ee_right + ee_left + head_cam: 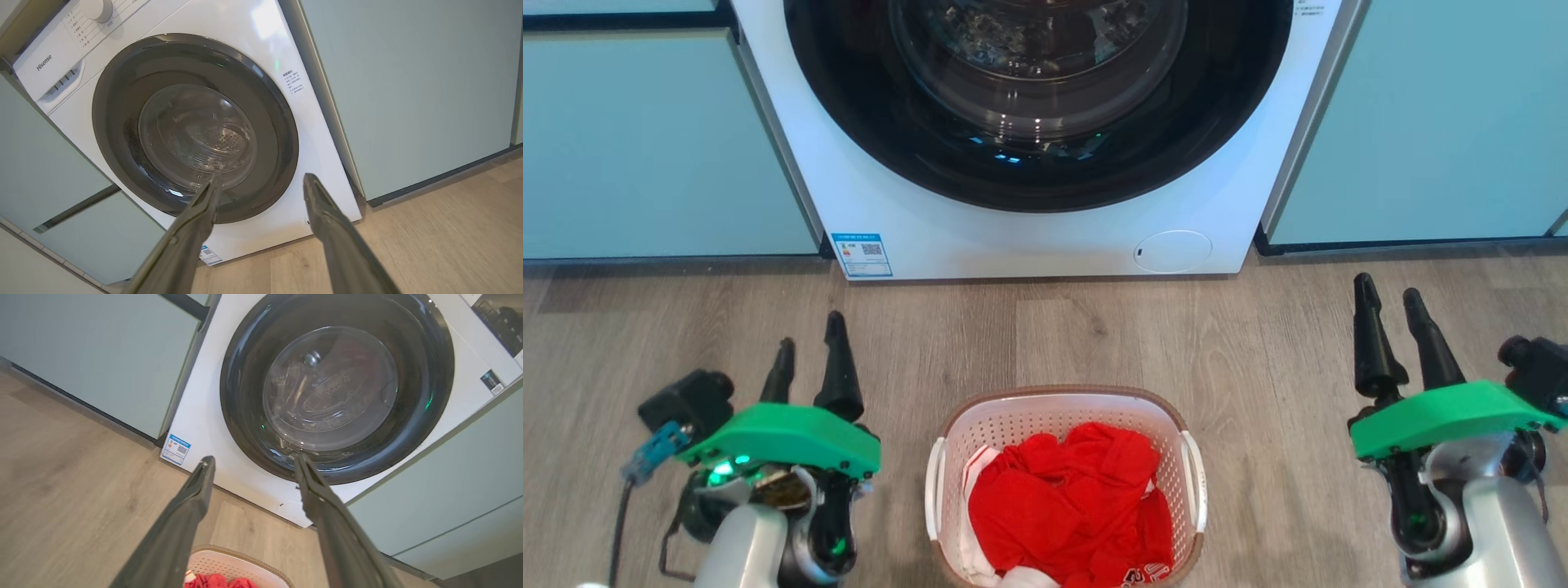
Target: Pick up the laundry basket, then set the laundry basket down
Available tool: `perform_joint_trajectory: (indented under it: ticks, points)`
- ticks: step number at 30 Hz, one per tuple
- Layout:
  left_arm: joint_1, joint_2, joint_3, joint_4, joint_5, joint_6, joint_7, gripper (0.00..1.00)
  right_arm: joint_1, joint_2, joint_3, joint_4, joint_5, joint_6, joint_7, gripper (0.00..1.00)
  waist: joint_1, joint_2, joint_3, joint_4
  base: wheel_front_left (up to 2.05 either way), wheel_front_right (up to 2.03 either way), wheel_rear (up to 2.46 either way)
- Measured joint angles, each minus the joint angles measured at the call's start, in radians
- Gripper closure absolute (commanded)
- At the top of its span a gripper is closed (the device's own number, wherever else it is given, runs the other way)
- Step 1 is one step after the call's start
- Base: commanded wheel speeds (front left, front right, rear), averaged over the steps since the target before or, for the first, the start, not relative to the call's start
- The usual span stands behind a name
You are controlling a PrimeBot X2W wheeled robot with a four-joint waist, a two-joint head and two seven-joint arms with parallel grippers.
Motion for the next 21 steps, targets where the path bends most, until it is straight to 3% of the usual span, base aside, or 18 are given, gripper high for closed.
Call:
perform_joint_trajectory:
  ticks: [7,11,21]
  points:
    - [-0.021,0.049,-0.1,-0.012,0.097,0.163,-0.016,0.0,0.0,-0.005,0.036,-0.007,-0.144,0.0,-0.022,0.0,0.0,-0.0001,-0.005,0.006,0.0,0.0,0.0]
    - [-0.042,0.079,-0.165,-0.009,0.133,0.222,-0.031,0.0,-0.001,-0.005,0.048,-0.014,-0.213,0.0,-0.034,0.0,0.0,-0.0001,-0.009,0.008,0.0,0.0,0.0]
    - [-0.051,0.09,-0.251,0.049,0.173,0.174,-0.056,0.0,0.0,-0.005,0.062,-0.017,-0.294,0.0,-0.061,0.0,0.0,-0.0001,-0.019,0.007,0.0,0.0,0.0]
